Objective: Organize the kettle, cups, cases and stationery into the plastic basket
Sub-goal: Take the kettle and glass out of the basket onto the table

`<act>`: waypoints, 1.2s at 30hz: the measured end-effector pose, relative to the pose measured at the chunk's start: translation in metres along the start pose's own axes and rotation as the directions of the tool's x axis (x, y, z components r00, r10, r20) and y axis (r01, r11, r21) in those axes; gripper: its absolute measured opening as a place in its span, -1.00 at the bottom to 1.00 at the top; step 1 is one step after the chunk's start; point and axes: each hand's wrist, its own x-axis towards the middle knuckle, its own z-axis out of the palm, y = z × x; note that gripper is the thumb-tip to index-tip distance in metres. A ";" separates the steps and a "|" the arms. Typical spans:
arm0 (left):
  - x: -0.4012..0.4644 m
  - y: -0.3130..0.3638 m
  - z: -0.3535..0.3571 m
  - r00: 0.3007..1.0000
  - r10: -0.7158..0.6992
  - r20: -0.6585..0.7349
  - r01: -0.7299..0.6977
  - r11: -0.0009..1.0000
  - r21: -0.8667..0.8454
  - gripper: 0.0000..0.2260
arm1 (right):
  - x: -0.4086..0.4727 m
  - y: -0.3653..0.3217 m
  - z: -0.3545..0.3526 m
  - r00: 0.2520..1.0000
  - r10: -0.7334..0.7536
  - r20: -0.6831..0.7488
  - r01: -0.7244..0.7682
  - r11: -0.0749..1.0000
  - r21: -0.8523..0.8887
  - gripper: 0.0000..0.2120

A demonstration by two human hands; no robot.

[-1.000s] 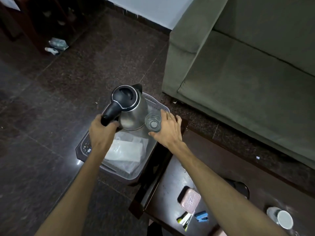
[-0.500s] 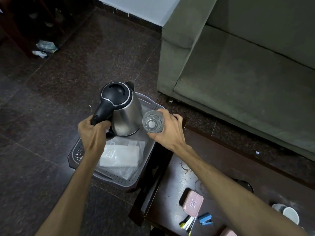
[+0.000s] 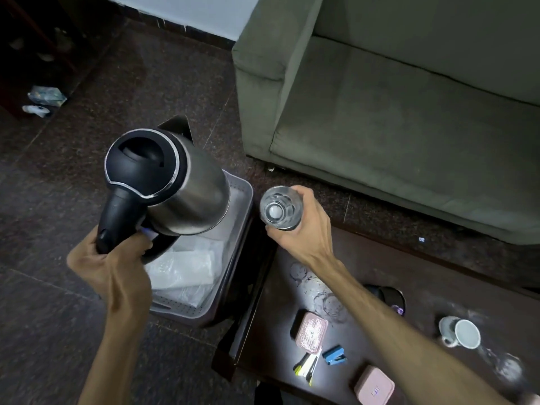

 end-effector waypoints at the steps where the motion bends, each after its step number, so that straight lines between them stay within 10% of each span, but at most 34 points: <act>1: -0.008 0.005 0.004 1.000 -0.003 0.001 0.003 1.000 -0.001 -0.82 | -0.005 0.009 -0.007 0.999 0.051 -0.007 -0.051 0.998 -0.022 -0.26; 11: -0.116 -0.002 0.061 0.977 -0.214 0.018 0.214 0.977 0.015 -0.79 | -0.053 0.118 -0.031 0.898 0.437 0.042 -0.424 0.888 -0.175 -0.27; 27: -0.232 -0.068 0.081 0.931 -0.360 0.065 0.339 0.915 0.217 -0.85 | -0.076 0.161 -0.038 0.876 0.450 0.172 -0.442 0.893 -0.086 -0.13; 30: -0.248 -0.068 0.084 0.932 -0.348 0.097 0.316 0.915 0.249 -0.84 | -0.094 0.148 -0.062 0.907 0.421 -0.018 -0.421 0.904 -0.077 -0.40; 33: -0.265 -0.063 0.089 0.932 -0.342 0.119 0.301 0.915 0.270 -0.86 | -0.123 0.119 -0.089 0.843 0.506 -0.182 -0.472 0.859 0.199 -0.82; 36: -0.282 -0.061 0.092 0.921 -0.371 0.120 0.318 0.893 0.318 -0.89 | -0.153 0.087 -0.108 0.802 0.596 -0.024 -0.500 0.693 0.519 -0.86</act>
